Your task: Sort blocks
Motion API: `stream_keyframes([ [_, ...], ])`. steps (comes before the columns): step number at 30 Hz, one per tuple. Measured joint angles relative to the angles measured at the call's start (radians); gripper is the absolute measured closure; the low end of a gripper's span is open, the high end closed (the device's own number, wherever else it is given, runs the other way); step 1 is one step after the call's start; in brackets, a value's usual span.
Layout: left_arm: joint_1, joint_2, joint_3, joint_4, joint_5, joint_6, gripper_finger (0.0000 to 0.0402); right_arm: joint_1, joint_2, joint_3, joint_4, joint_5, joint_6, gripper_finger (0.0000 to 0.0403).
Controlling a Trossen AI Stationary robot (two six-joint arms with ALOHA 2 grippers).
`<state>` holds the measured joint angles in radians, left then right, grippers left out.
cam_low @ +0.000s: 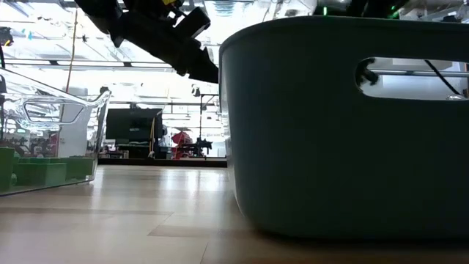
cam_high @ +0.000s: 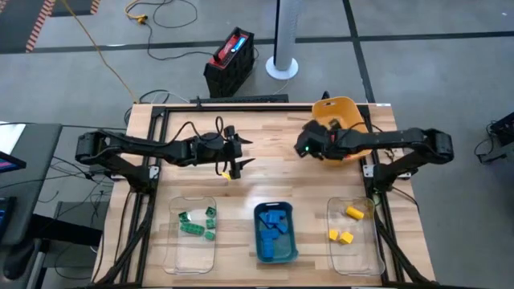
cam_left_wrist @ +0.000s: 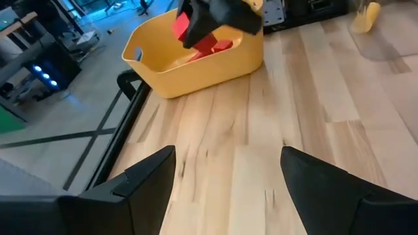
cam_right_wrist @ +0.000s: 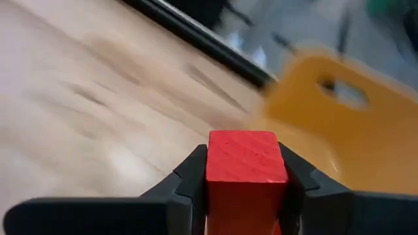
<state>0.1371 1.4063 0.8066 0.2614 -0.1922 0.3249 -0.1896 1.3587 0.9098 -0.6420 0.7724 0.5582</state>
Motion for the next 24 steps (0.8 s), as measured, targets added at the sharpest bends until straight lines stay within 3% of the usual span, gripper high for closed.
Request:
stream_keyframes([
  [6, 0.000, 0.000, 0.000, -0.005, 0.000, 0.003, 0.0132, -0.103, 0.003, -0.021, -0.164, -0.039, 0.184, 0.0274],
  [18, 0.000, 0.000, 0.000, -0.007, 0.000, 0.003, 0.0132, -0.123, 0.003, -0.058, -0.167, -0.116, 0.247, 0.0271],
  [24, 0.000, 0.000, 0.000, -0.006, 0.000, 0.003, 0.0132, -0.123, 0.003, -0.065, -0.166, -0.122, 0.254, 0.0237],
])
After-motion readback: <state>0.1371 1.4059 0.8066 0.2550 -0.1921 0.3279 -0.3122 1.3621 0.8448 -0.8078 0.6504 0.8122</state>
